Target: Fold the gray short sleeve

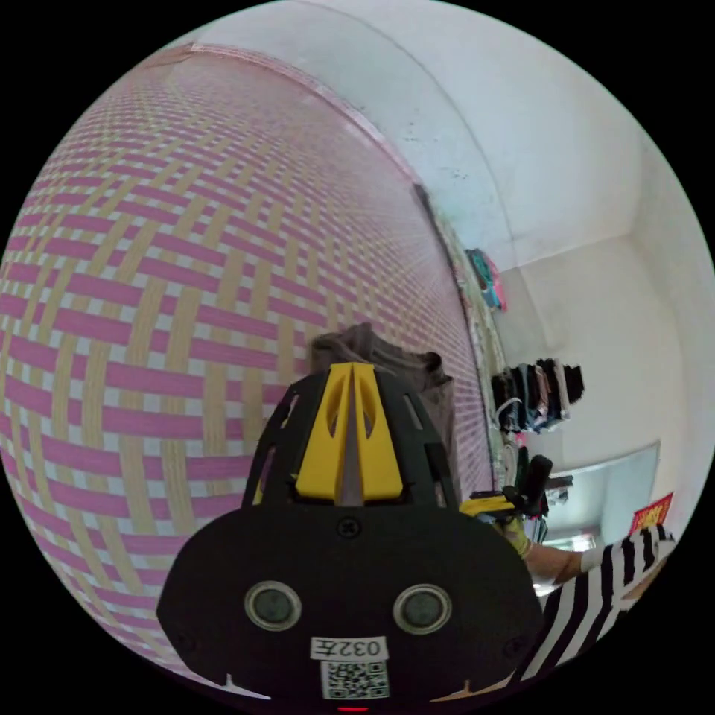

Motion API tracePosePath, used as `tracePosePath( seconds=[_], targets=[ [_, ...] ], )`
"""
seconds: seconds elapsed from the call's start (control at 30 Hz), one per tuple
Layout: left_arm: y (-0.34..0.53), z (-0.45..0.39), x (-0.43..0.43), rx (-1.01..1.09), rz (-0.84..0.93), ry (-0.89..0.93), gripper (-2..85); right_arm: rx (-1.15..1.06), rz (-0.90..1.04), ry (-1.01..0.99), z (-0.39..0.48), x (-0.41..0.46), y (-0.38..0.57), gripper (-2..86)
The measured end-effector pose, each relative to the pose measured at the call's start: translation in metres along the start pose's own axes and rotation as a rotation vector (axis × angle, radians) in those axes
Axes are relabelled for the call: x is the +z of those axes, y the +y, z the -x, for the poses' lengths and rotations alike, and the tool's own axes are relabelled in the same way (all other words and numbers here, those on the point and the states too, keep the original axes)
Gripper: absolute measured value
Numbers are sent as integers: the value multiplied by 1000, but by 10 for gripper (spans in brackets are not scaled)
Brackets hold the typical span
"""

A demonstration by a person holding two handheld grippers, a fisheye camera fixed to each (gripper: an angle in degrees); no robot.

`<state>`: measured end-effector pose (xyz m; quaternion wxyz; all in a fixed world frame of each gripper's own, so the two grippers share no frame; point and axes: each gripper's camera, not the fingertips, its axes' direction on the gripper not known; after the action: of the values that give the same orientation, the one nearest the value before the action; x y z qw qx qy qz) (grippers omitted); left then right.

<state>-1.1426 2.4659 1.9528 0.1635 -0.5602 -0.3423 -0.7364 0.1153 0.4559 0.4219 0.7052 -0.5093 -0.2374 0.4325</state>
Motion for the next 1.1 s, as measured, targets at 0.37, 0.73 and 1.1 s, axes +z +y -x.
tracePosePath(
  seconds=[0.37,0.73,1.1],
  targets=[
    [68,-1,19,-31,190,0,-9,127,17,-11,0,35,12,-3],
    [65,21,3,53,218,58,-9,175,19,131,-23,21,8,-7],
    [123,39,44,113,378,158,-9,163,-79,218,-119,24,-102,-10]
  ],
)
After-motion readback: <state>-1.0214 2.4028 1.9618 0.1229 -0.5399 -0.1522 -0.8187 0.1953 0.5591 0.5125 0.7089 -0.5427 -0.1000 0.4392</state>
